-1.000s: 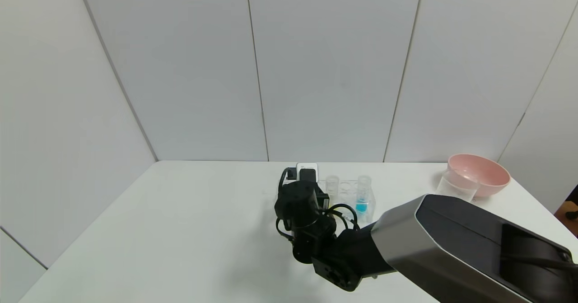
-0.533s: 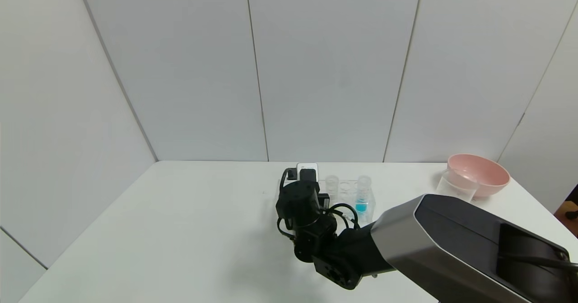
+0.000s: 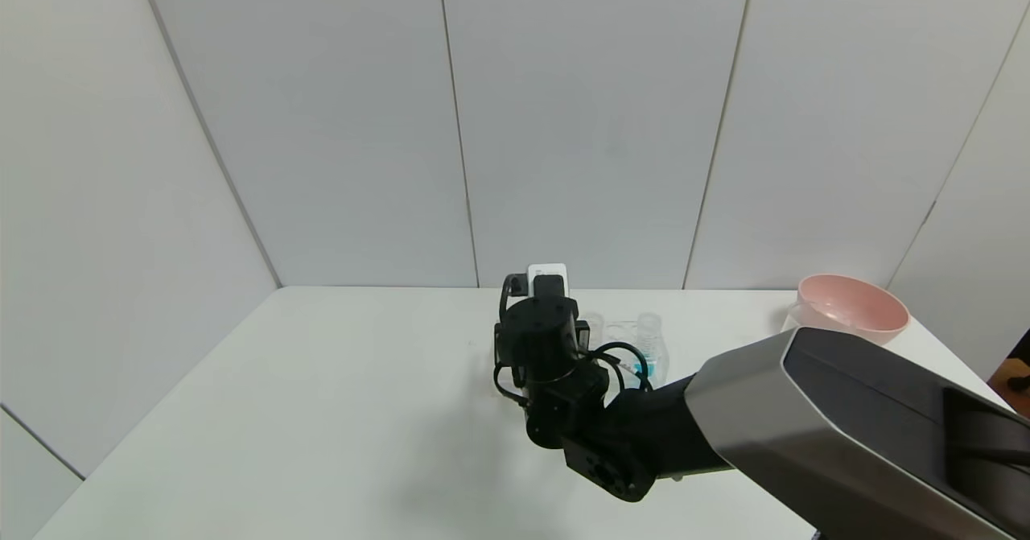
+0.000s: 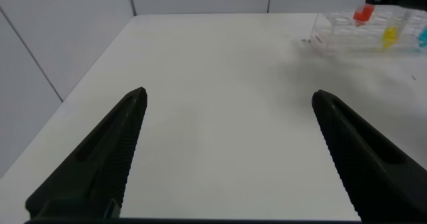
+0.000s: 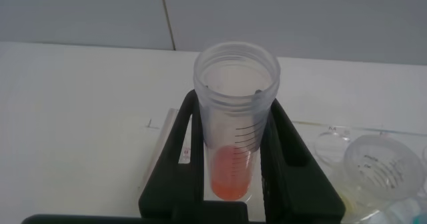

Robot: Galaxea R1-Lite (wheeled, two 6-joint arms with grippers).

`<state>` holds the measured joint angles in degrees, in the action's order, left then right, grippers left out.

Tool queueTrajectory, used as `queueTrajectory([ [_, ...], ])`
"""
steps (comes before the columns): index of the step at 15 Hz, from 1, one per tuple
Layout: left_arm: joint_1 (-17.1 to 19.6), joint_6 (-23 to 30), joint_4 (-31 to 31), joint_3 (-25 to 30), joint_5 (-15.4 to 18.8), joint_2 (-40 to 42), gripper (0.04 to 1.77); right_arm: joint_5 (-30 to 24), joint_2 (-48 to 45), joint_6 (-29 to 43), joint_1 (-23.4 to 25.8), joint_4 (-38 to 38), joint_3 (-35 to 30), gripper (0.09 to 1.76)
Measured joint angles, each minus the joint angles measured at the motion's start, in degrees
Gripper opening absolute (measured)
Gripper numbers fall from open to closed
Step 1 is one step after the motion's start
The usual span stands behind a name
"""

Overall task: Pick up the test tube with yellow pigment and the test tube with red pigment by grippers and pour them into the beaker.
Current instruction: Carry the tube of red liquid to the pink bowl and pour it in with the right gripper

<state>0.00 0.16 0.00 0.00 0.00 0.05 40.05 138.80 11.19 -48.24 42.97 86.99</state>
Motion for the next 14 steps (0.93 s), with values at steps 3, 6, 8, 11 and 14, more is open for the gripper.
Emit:
queueTrajectory([
  [3, 0.0, 0.0, 0.0, 0.0, 0.0, 0.0, 1.76, -1.1, -4.71, -1.62, 0.0, -0.17, 0.22, 0.54],
  [6, 0.0, 0.0, 0.0, 0.0, 0.0, 0.0, 1.76, -3.35, -11.18, -1.8, 1.17, -2.04, -0.96, 0.54],
  [8, 0.0, 0.0, 0.0, 0.0, 0.0, 0.0, 1.76, -7.75, -17.21, -1.91, 4.52, -2.77, -4.44, 0.54],
  [11, 0.0, 0.0, 0.0, 0.0, 0.0, 0.0, 1.76, -19.36, -27.12, -2.05, 15.58, -2.79, -14.77, 0.54],
  [14, 0.0, -0.02, 0.0, 0.0, 0.0, 0.0, 1.76, -33.4, -34.83, -2.22, 32.23, -2.24, -23.99, 0.54],
])
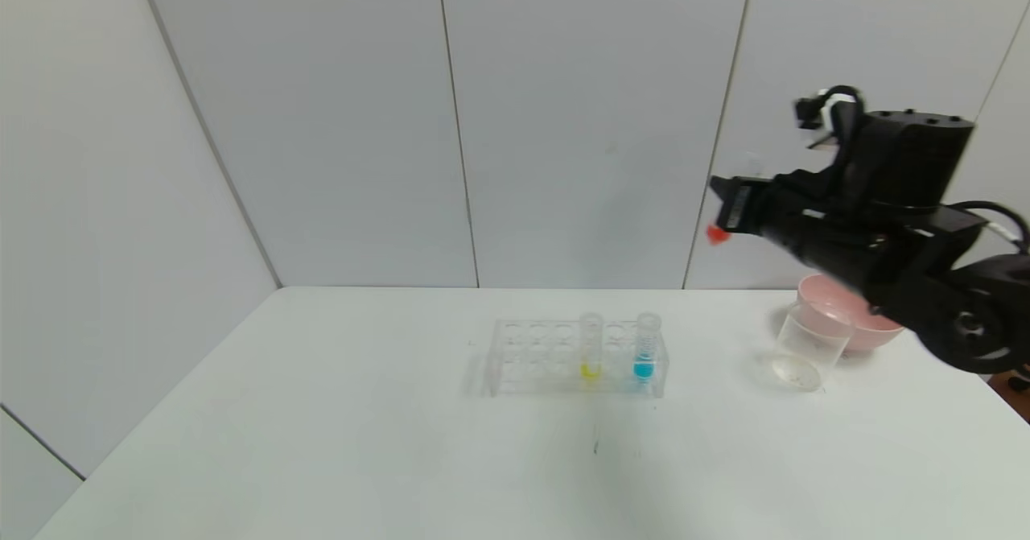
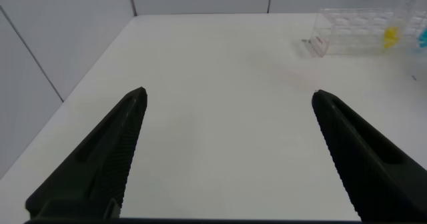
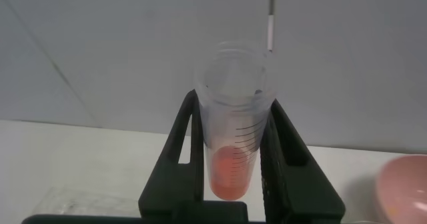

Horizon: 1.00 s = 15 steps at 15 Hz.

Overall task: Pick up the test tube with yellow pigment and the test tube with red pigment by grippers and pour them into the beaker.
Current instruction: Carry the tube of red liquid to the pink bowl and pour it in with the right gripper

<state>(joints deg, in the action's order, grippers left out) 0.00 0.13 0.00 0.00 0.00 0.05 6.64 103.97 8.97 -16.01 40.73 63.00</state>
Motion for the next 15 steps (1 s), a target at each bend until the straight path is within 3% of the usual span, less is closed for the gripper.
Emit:
queueTrajectory([
  [4, 0.0, 0.02, 0.0, 0.0, 0.0, 0.0, 1.76, -20.38, -4.44, -0.61, 22.26, 4.82, -6.47, 0.54],
  [7, 0.0, 0.02, 0.0, 0.0, 0.0, 0.0, 1.76, -41.11, -4.28, -6.22, 35.0, 8.31, -8.59, 0.54],
  [10, 0.0, 0.02, 0.0, 0.0, 0.0, 0.0, 1.76, -46.87, -1.79, -20.93, 39.27, 9.74, -9.7, 0.54],
  [15, 0.0, 0.02, 0.0, 0.0, 0.0, 0.0, 1.76, -49.26, 4.49, -44.54, 38.58, 15.41, -12.86, 0.54],
])
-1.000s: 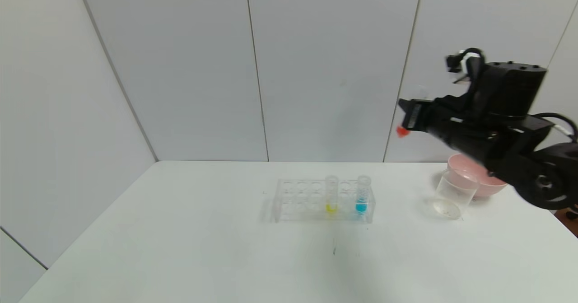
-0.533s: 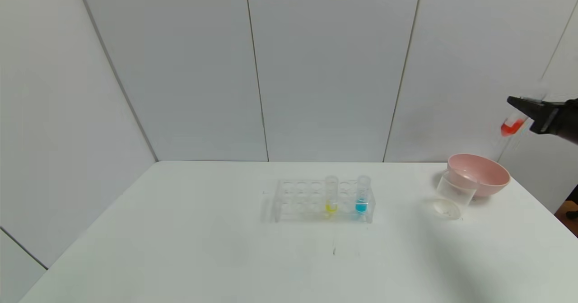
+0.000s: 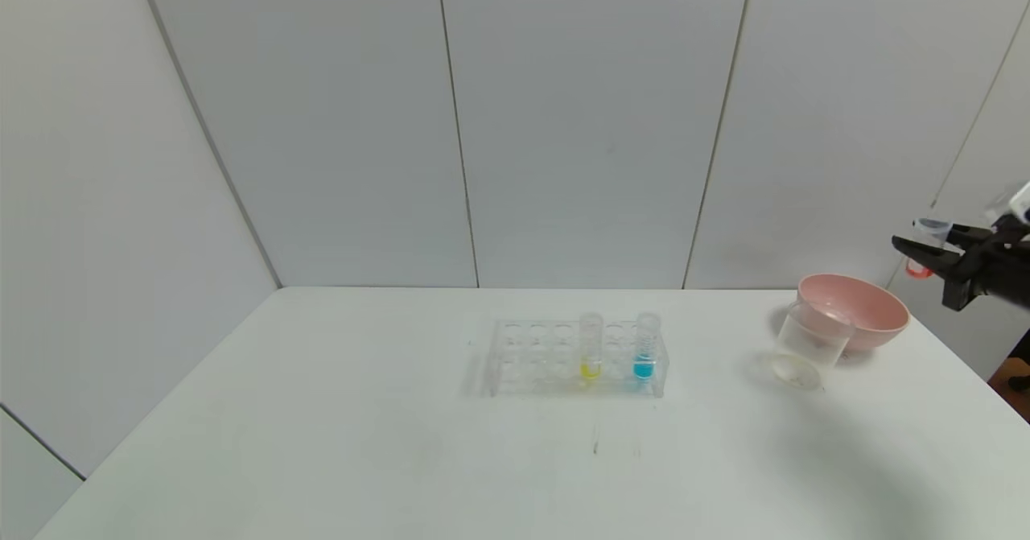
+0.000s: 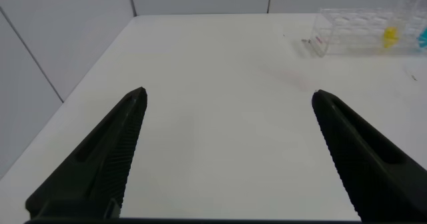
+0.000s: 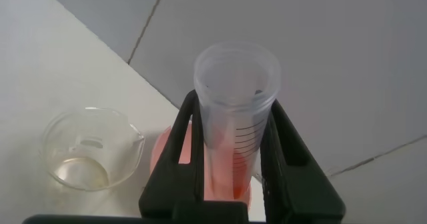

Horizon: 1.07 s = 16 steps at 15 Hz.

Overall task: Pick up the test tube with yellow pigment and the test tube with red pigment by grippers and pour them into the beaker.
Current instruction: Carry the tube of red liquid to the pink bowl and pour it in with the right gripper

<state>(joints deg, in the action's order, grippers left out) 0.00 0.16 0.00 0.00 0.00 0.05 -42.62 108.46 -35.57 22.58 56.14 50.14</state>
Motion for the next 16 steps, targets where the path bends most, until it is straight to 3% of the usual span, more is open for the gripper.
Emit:
queueTrajectory([
  [6, 0.0, 0.0, 0.0, 0.0, 0.0, 0.0, 1.76, -0.35, 5.81, -21.99, -1.39, 1.83, 0.66, 0.54],
  [16, 0.0, 0.0, 0.0, 0.0, 0.0, 0.0, 1.76, 7.18, 7.23, -43.23, -3.71, 1.67, 0.24, 0.54],
])
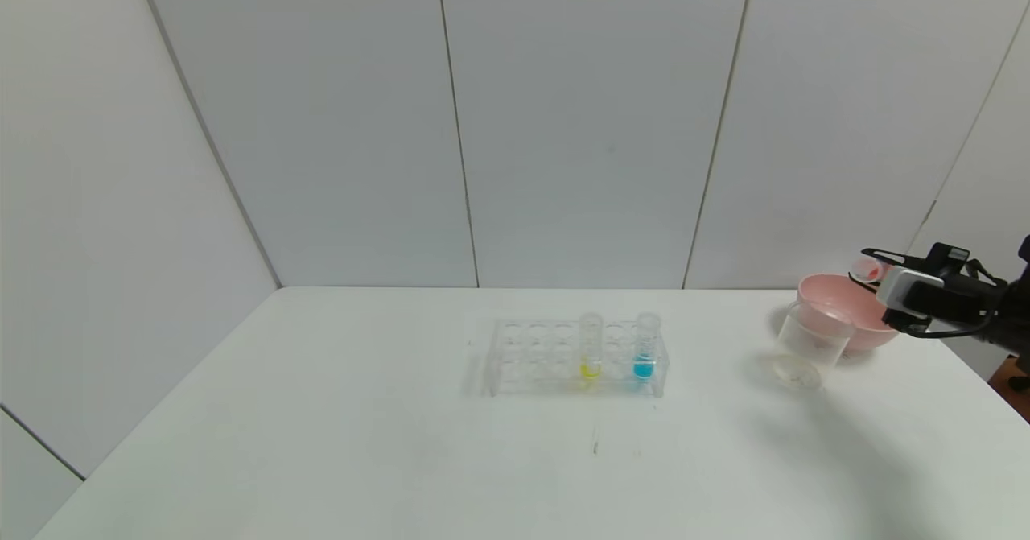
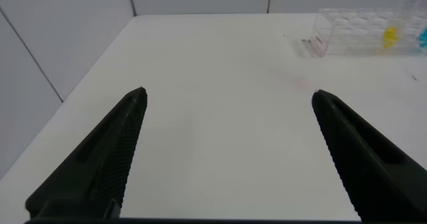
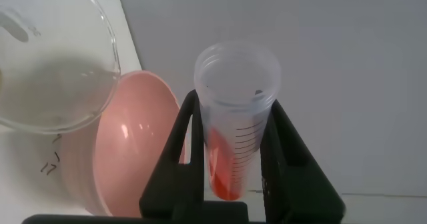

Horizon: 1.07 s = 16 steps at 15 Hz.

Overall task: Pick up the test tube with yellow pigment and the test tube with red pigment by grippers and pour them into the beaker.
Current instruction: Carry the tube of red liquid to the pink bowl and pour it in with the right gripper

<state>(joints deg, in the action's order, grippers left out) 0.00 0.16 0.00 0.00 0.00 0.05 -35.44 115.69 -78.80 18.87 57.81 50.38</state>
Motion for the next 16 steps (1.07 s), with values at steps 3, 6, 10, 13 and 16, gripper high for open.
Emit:
queueTrajectory([
  [3, 0.0, 0.0, 0.0, 0.0, 0.0, 0.0, 1.76, 2.32, -0.09, -2.66, -0.3, 0.2, -0.88, 0.54],
  [6, 0.0, 0.0, 0.0, 0.0, 0.0, 0.0, 1.76, 2.73, -0.06, -2.73, -0.66, 0.07, -1.1, 0.54],
  [10, 0.0, 0.0, 0.0, 0.0, 0.0, 0.0, 1.76, 3.01, -0.04, -2.68, -0.85, 0.09, -0.96, 0.54],
  [13, 0.0, -0.02, 0.0, 0.0, 0.0, 0.0, 1.76, 5.03, -0.06, -3.12, -1.16, -0.04, -0.59, 0.54],
  [16, 0.0, 0.0, -0.02, 0.0, 0.0, 0.0, 1.76, 5.47, -0.06, -4.84, -1.62, -0.02, -0.41, 0.54],
])
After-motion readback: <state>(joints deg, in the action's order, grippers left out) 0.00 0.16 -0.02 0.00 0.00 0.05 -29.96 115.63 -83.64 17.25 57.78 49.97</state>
